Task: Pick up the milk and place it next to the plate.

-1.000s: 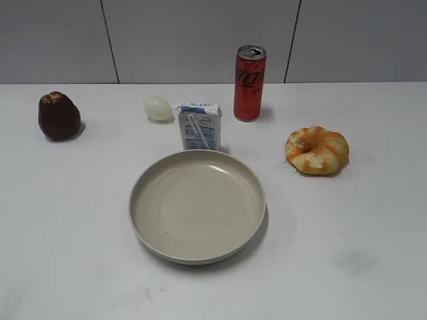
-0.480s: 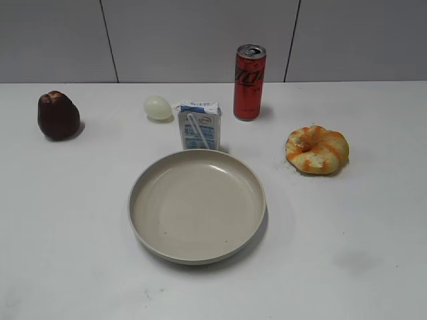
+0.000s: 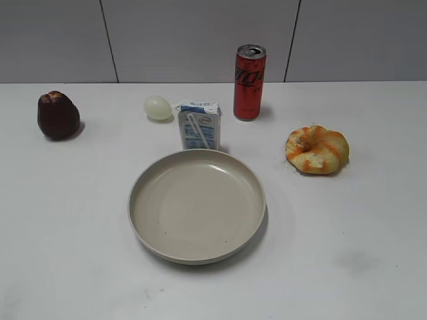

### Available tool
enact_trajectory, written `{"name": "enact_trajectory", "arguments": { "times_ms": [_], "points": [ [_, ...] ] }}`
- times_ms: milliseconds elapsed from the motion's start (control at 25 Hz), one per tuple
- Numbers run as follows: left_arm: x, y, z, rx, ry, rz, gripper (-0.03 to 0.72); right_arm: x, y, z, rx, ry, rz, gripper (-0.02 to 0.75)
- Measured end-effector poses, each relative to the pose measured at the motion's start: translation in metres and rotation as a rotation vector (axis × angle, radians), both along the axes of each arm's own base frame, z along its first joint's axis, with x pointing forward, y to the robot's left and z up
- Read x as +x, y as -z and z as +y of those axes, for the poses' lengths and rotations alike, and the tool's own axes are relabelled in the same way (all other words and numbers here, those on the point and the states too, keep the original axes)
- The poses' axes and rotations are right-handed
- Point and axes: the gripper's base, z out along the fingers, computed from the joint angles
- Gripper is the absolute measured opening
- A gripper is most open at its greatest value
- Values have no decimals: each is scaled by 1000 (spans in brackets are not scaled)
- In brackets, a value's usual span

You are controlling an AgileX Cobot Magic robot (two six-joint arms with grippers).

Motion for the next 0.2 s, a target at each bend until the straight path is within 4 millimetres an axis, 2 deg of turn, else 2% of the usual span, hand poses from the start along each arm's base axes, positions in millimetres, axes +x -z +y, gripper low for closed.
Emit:
{"name": "enact_trajectory", "arguments": {
  "times_ms": [200],
  "points": [
    [0, 0, 0, 0, 0, 0, 589, 0, 0, 0, 0, 0, 0, 500]
  ]
}}
